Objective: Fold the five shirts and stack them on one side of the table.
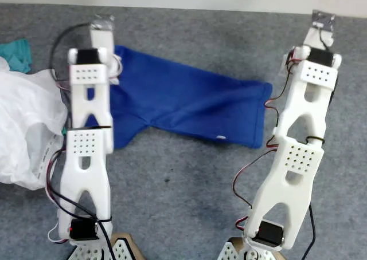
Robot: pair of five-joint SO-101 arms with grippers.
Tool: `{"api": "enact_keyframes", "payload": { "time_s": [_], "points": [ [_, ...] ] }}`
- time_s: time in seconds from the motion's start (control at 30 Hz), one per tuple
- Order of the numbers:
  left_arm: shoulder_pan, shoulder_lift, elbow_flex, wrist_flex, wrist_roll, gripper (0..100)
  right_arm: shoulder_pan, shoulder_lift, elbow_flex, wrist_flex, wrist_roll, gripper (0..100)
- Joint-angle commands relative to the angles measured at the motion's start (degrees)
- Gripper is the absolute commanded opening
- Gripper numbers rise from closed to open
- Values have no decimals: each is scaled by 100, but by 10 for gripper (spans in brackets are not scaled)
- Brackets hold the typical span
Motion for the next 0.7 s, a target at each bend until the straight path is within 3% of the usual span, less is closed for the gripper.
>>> {"api": "enact_keyframes", "payload": {
  "time_s": [0.0,0.17,0.5,0.67],
  "points": [
    [-145,-857,-57,273,62,6,-171,-127,-1235,945,-88,7],
    [-347,-1332,-48,844,62,6,-259,-127,-1842,1833,-88,7],
    [-796,-1719,-4,941,70,6,-374,-224,-1578,1886,-88,6],
    [-822,-2677,892,941,70,6,-462,-690,-1244,1895,-97,6]
  ]
}}
